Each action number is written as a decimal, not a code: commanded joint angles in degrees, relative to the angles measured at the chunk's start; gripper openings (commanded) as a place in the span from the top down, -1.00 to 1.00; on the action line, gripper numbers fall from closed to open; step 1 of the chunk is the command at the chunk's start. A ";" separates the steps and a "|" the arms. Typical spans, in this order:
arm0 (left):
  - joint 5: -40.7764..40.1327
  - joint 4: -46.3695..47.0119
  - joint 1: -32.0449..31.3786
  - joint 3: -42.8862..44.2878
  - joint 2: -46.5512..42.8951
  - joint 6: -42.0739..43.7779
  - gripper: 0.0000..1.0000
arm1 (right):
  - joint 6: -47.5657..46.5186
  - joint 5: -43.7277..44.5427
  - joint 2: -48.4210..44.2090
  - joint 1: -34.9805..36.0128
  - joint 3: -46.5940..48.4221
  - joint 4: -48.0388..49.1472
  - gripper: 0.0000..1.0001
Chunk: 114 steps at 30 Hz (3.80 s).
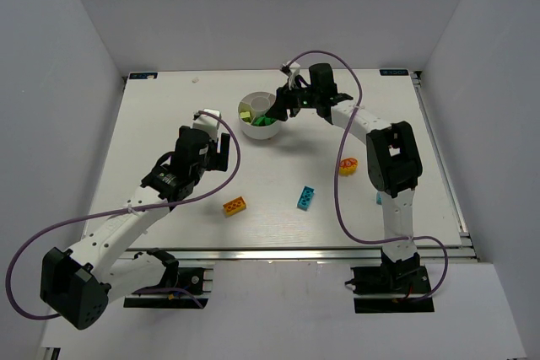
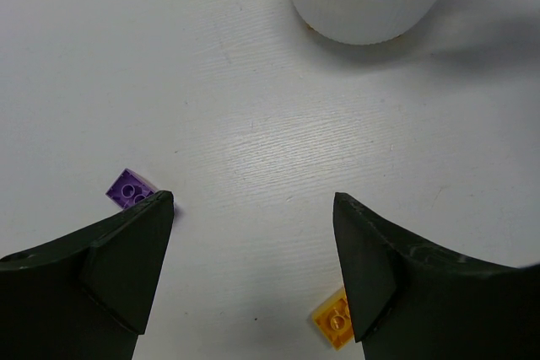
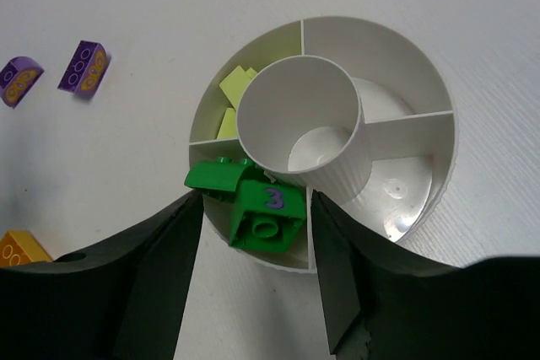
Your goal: Sort the legos into containers by color
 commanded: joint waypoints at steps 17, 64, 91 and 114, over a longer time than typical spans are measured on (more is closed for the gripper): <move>-1.95 -2.87 2.56 2.19 5.77 -8.67 0.84 | -7.29 17.35 -17.86 -0.83 -9.92 -3.00 0.62; 8.08 -21.34 30.43 21.79 42.69 -37.77 -0.06 | 2.89 -12.24 -51.89 -29.48 -34.72 -5.38 -0.37; 64.85 21.47 11.62 39.26 41.16 9.86 1.00 | -2.02 -15.76 -49.08 -30.36 -36.83 -4.32 0.81; 40.60 15.32 4.94 63.54 65.01 10.74 1.00 | -1.84 -14.44 -46.53 -30.45 -36.57 -4.67 0.80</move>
